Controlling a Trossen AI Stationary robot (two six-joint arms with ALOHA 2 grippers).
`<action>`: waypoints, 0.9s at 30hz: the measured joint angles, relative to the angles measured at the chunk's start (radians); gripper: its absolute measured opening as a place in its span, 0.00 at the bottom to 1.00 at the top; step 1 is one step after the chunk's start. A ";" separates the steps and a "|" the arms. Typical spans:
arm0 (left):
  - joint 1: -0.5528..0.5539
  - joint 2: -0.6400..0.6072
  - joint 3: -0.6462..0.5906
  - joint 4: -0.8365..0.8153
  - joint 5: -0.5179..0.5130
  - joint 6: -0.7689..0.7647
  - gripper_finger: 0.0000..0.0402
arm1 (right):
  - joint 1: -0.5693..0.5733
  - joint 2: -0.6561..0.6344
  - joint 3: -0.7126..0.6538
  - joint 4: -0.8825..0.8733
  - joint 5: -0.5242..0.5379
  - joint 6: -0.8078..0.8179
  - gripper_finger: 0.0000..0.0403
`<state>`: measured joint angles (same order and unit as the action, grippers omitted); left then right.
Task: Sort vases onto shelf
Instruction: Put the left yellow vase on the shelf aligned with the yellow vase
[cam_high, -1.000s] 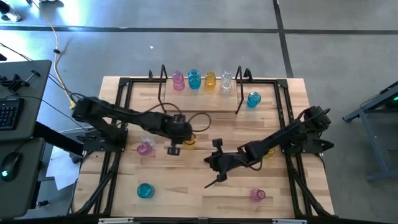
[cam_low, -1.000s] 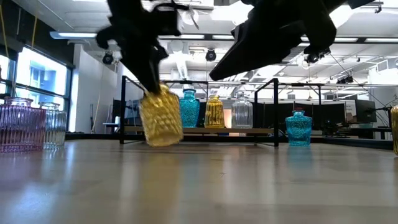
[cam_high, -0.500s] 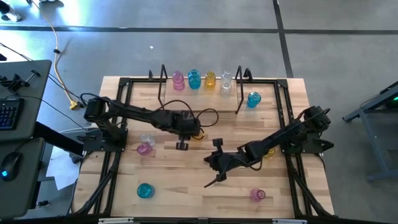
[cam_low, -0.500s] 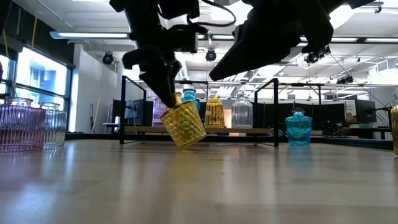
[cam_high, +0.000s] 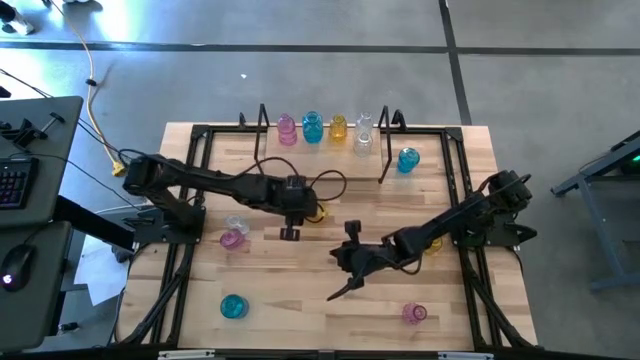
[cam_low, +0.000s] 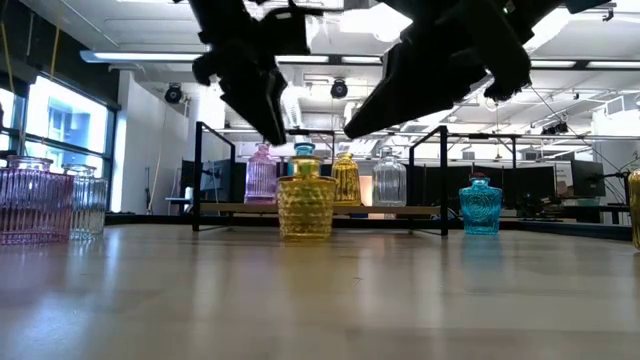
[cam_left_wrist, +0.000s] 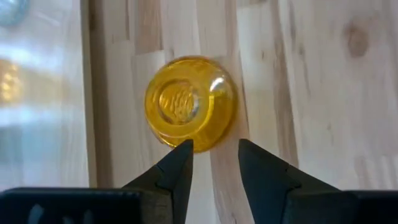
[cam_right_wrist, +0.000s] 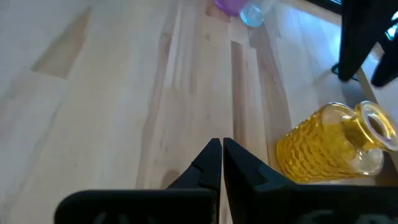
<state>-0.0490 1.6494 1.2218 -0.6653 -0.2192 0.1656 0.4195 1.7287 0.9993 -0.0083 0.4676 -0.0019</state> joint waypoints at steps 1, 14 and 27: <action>-0.003 -0.017 -0.013 0.028 0.000 0.001 0.28 | 0.001 0.000 0.000 -0.011 0.009 0.002 0.00; -0.051 -0.419 -0.595 0.730 0.047 -0.079 0.15 | -0.057 0.001 -0.001 0.021 0.164 0.108 0.00; -0.089 -0.672 -1.020 1.399 0.057 -0.084 0.09 | -0.236 0.027 0.000 0.171 0.041 0.134 0.44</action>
<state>-0.1379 0.9775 0.2021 0.7333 -0.1622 0.0821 0.1831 1.7560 0.9989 0.1626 0.5088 0.1319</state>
